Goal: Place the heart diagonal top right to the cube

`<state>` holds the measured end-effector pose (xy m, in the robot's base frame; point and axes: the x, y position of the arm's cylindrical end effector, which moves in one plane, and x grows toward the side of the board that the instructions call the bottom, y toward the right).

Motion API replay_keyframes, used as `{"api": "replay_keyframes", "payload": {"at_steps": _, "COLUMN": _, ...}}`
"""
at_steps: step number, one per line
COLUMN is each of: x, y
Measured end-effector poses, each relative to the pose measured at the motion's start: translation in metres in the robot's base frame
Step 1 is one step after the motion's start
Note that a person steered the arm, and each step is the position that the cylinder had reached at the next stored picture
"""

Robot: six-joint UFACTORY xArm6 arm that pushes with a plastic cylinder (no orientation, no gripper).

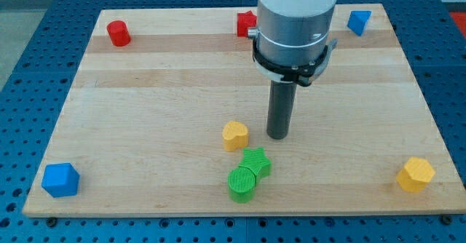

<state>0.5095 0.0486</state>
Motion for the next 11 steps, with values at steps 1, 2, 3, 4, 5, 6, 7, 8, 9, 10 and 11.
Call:
{"api": "replay_keyframes", "payload": {"at_steps": 1, "x": 0.000, "y": 0.000}}
{"api": "replay_keyframes", "payload": {"at_steps": 2, "x": 0.000, "y": -0.030}}
{"api": "replay_keyframes", "payload": {"at_steps": 3, "x": 0.000, "y": -0.037}}
{"api": "replay_keyframes", "payload": {"at_steps": 4, "x": 0.000, "y": -0.050}}
{"api": "replay_keyframes", "payload": {"at_steps": 5, "x": 0.000, "y": -0.085}}
{"api": "replay_keyframes", "payload": {"at_steps": 6, "x": 0.000, "y": -0.102}}
{"api": "replay_keyframes", "payload": {"at_steps": 7, "x": 0.009, "y": -0.101}}
{"api": "replay_keyframes", "payload": {"at_steps": 8, "x": 0.019, "y": -0.101}}
{"api": "replay_keyframes", "payload": {"at_steps": 9, "x": 0.037, "y": -0.101}}
{"api": "replay_keyframes", "payload": {"at_steps": 10, "x": 0.038, "y": -0.101}}
{"api": "replay_keyframes", "payload": {"at_steps": 11, "x": 0.048, "y": -0.104}}
